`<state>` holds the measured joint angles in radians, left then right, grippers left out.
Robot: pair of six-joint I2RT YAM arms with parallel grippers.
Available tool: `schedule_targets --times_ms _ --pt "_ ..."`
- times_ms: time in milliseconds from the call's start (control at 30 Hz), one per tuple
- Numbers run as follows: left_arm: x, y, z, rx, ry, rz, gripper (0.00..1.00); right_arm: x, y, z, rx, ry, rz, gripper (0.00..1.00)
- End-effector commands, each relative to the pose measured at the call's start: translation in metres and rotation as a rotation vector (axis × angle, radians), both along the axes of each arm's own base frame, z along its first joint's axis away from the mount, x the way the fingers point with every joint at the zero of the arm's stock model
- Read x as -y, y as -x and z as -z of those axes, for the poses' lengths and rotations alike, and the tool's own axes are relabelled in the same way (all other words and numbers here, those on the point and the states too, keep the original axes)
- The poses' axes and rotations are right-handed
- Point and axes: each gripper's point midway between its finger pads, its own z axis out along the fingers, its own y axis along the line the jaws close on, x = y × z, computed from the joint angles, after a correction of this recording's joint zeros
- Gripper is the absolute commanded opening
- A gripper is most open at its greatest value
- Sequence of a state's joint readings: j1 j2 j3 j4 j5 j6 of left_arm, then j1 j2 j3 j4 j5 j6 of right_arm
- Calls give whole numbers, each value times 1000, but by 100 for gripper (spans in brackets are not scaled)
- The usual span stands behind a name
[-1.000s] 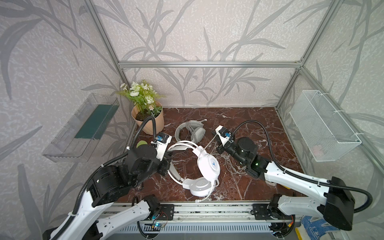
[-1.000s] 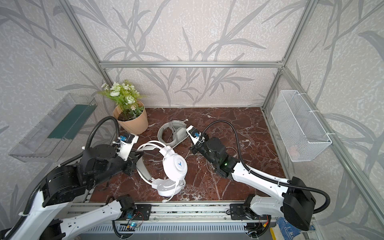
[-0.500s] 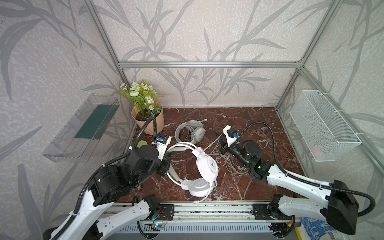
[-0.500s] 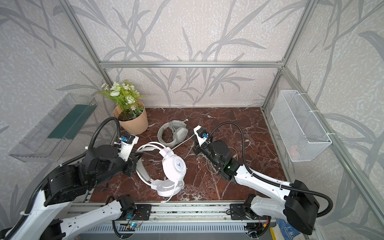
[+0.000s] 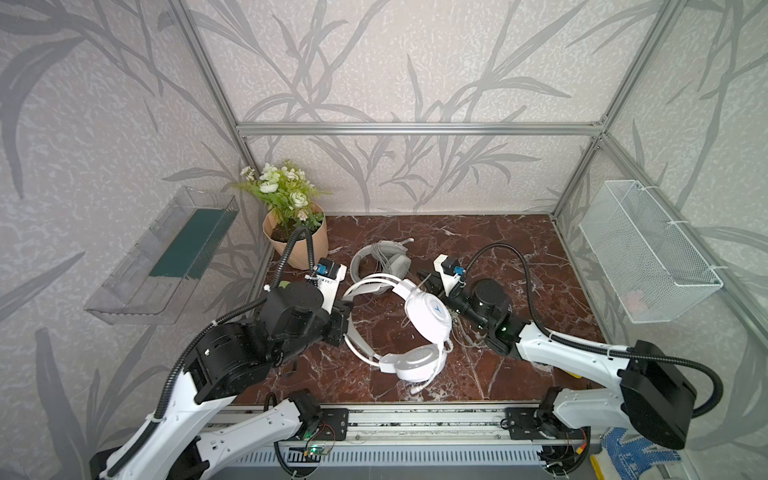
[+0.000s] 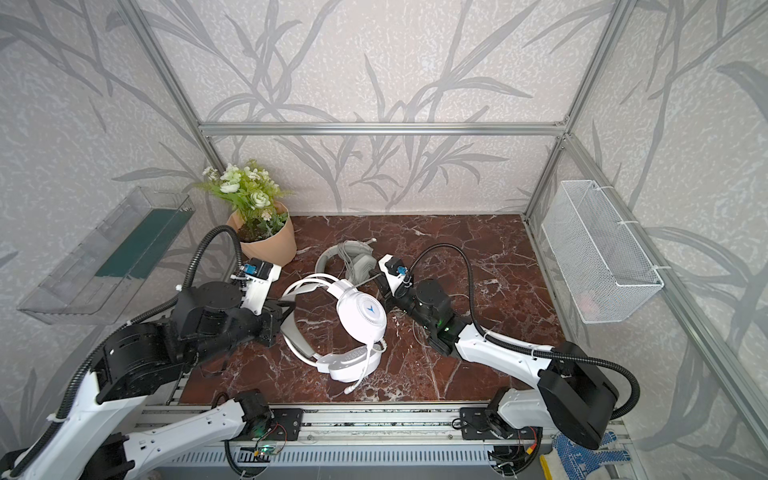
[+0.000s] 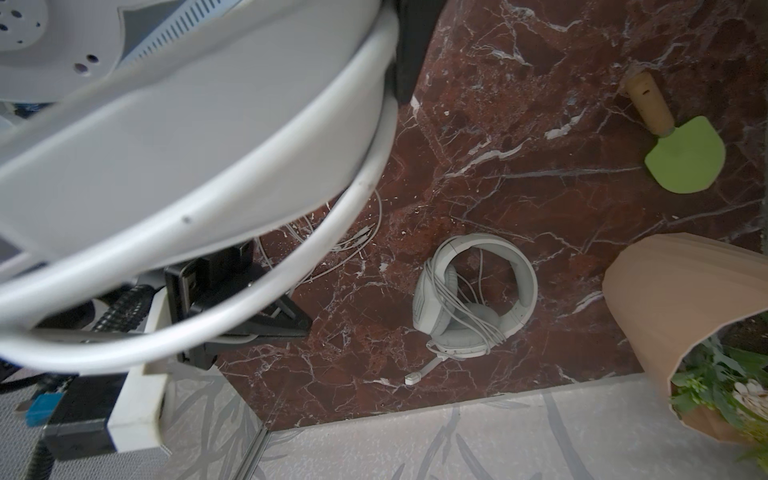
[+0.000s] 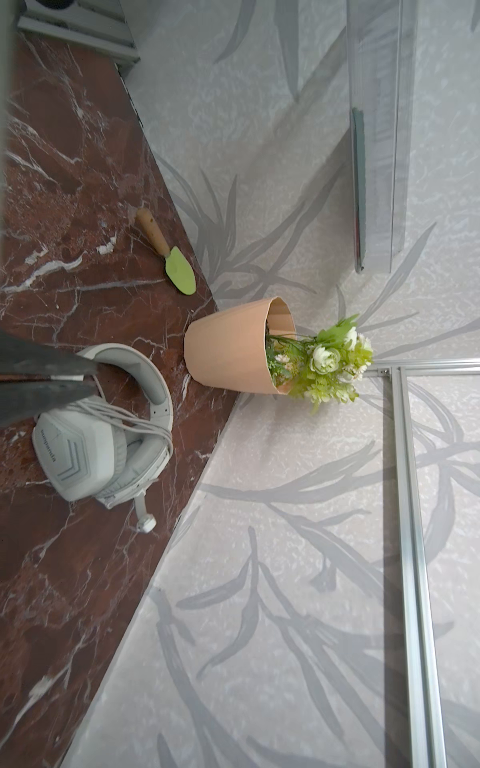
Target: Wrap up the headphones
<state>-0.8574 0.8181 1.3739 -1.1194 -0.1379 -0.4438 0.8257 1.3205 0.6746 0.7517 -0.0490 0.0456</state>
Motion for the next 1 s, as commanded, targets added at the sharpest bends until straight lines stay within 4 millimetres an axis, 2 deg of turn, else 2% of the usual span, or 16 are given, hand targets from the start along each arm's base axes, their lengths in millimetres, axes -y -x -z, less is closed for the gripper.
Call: schedule_targets --times_ms 0,167,267,400,467,600,800,967 --pt "18 2 -58 43 287 -5 0 -3 2 3 -22 -39 -37 3" --pt "26 -2 -66 15 369 -26 0 2 6 11 -32 -94 -38 17" --pt "30 -3 -76 15 424 -30 0 3 12 16 -44 -109 -56 32" --pt "20 -8 -83 22 419 -96 0 12 16 30 -64 -118 -39 49" --pt "13 -11 -82 20 410 -141 0 16 19 37 -72 -113 -34 55" --pt "3 -16 -80 0 387 -221 0 17 23 51 -86 -97 -44 60" --pt "-15 -21 -80 -49 309 -349 0 19 21 62 -16 -102 -9 65" --pt "-23 -19 -93 -78 289 -396 0 14 11 84 8 -88 16 69"
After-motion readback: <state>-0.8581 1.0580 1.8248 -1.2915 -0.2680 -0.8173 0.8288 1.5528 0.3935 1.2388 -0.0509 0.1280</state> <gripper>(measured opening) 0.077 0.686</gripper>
